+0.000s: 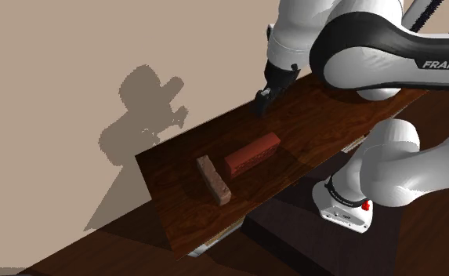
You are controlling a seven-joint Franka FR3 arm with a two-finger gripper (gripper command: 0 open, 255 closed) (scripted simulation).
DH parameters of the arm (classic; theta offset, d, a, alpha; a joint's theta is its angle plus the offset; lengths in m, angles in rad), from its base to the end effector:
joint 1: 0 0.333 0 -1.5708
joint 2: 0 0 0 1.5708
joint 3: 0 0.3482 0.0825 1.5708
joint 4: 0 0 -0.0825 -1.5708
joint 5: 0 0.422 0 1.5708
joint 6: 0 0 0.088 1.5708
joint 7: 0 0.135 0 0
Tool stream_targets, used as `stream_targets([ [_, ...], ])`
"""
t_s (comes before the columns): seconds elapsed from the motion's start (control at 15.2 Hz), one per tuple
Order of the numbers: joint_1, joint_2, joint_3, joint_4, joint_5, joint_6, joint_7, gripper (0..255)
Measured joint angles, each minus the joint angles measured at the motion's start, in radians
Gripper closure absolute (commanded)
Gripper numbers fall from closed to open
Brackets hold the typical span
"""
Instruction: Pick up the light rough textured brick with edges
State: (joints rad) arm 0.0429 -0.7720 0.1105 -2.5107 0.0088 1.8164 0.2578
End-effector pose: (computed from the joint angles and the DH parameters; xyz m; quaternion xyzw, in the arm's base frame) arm 0.3404 0.0574 0.5214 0.9965 -0.0671 0.0431 0.0265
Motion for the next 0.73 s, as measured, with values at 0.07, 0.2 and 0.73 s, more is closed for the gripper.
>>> stream_targets([
  [0.07, 0.005, 0.011, 0.016, -0.009, 0.013, 0.018, 0.024, 0],
  [0.2, 0.016, 0.054, 0.058, -0.024, 0.041, 0.07, 0.08, 0],
  [0.73, 0.051, 0.212, 0.205, -0.053, 0.129, 0.246, 0.282, 0],
])
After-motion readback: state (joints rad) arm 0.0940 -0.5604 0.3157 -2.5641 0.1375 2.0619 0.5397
